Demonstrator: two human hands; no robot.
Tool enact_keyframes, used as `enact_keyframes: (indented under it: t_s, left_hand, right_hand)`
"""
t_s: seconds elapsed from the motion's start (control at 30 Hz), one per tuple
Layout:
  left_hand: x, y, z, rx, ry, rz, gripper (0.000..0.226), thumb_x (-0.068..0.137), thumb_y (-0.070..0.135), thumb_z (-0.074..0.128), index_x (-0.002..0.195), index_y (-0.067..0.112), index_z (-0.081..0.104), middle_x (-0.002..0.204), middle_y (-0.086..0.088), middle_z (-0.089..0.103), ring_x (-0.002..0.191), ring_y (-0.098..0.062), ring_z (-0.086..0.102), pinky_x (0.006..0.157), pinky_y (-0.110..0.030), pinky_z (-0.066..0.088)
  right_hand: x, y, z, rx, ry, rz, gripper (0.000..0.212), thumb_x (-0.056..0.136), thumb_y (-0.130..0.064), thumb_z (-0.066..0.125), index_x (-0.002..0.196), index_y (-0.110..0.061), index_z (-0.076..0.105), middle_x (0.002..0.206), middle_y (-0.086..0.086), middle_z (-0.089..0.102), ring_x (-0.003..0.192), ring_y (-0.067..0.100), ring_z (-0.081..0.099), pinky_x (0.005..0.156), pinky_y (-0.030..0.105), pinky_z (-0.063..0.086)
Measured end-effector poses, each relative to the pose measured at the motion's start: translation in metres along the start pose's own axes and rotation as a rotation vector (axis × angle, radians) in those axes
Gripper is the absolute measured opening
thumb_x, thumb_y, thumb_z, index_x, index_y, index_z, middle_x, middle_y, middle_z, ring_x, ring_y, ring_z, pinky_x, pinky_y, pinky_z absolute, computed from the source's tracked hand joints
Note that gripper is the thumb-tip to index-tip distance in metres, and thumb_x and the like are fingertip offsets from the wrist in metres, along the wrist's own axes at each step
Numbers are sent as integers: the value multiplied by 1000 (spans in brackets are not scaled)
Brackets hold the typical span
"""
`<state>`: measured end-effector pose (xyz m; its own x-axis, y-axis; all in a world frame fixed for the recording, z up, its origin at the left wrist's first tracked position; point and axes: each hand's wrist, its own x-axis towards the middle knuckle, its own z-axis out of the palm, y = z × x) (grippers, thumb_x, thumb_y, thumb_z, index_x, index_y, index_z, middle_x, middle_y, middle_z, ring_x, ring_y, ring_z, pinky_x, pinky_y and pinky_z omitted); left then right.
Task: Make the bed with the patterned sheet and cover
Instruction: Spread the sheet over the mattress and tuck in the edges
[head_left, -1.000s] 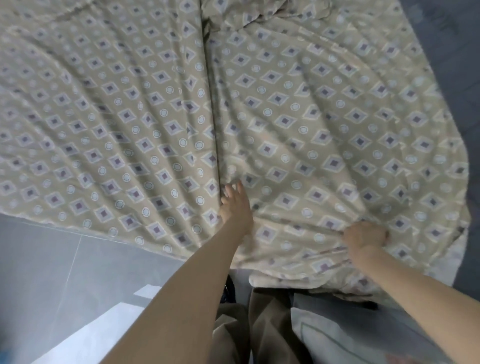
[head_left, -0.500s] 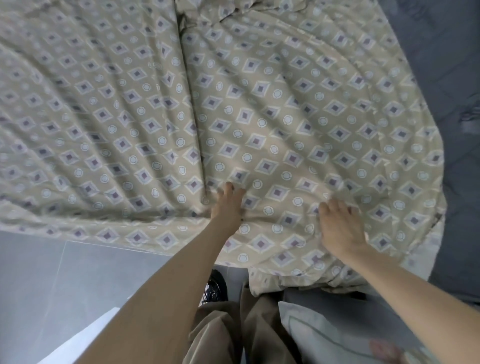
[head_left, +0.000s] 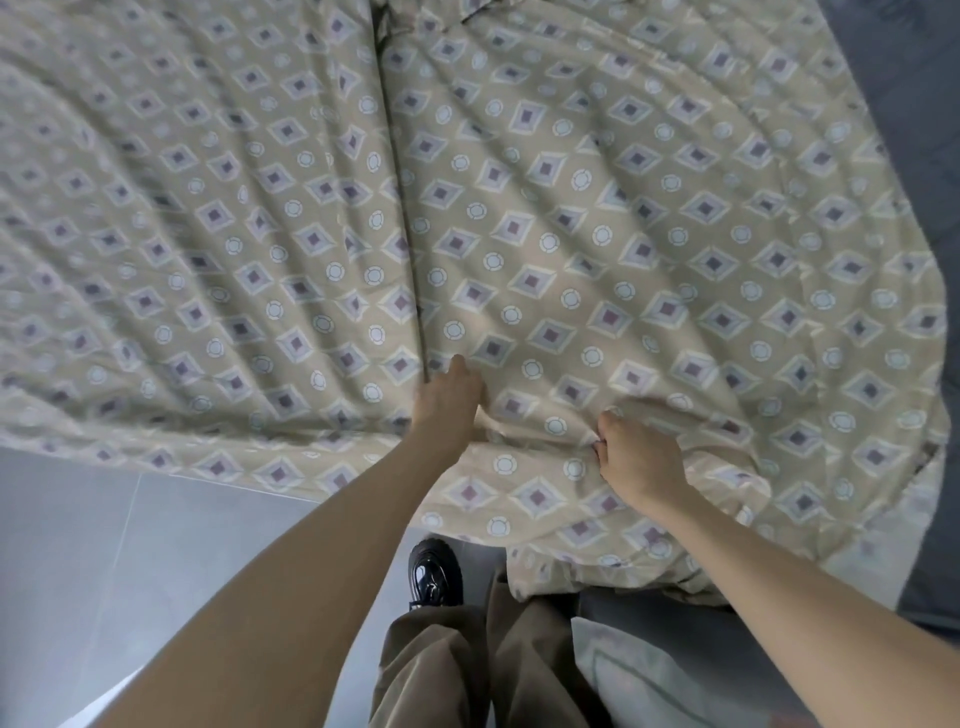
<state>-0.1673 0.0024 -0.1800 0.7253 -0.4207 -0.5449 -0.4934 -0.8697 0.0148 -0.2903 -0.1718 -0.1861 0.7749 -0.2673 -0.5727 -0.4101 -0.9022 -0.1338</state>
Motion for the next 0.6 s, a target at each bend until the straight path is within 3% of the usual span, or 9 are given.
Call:
enact_keyframes:
  t_s: [0.07, 0.13, 0.3, 0.43, 0.5, 0.6]
  left_hand:
    - [-2, 9, -8, -99, 81, 0, 57, 71, -13, 68, 118, 8, 44, 121, -7, 40, 95, -22, 57, 74, -28, 46]
    - [1, 19, -17, -157, 148, 31, 66, 66, -14, 71, 120, 8, 40, 124, -7, 38, 94, -22, 55, 69, -25, 39]
    - [5, 30, -15, -236, 168, 111, 61, 75, -13, 64, 126, 8, 38, 125, -9, 38, 95, -23, 54, 68, -24, 33]
    - [1, 31, 2, -432, 123, 69, 37, 84, -14, 48, 115, 8, 44, 122, -11, 39, 80, -25, 48, 72, -32, 45]
    - [-9, 32, 11, -548, 135, 108, 48, 80, -19, 43, 116, 12, 45, 132, -8, 33, 83, -26, 52, 67, -38, 47]
    - [-35, 29, 28, -575, 188, 219, 66, 74, -23, 44, 123, 21, 44, 144, 1, 23, 98, -19, 51, 57, -31, 42]
  right_hand:
    - [-6, 4, -2, 45, 43, 25, 4, 98, -20, 37, 95, -18, 38, 70, -2, 52, 68, 23, 58, 54, 29, 35]
    - [-12, 9, -4, 92, 90, 72, 7, 97, -20, 34, 103, -18, 38, 64, -2, 50, 60, 23, 51, 52, 29, 35]
    - [-20, 13, 5, 245, 135, 180, 23, 98, -17, 32, 118, -12, 42, 66, 0, 51, 75, 30, 61, 60, 32, 38]
    - [-9, 14, 18, 537, 68, 301, 30, 97, -14, 32, 126, -10, 39, 76, 6, 67, 68, 25, 65, 61, 40, 54]
    - [-9, 14, 22, 707, 113, 331, 21, 97, -15, 36, 117, -10, 40, 73, 8, 65, 66, 26, 66, 61, 44, 56]
    - [-26, 6, 26, 598, 225, 163, 10, 93, -14, 47, 93, -12, 38, 72, 5, 56, 63, 22, 58, 50, 34, 43]
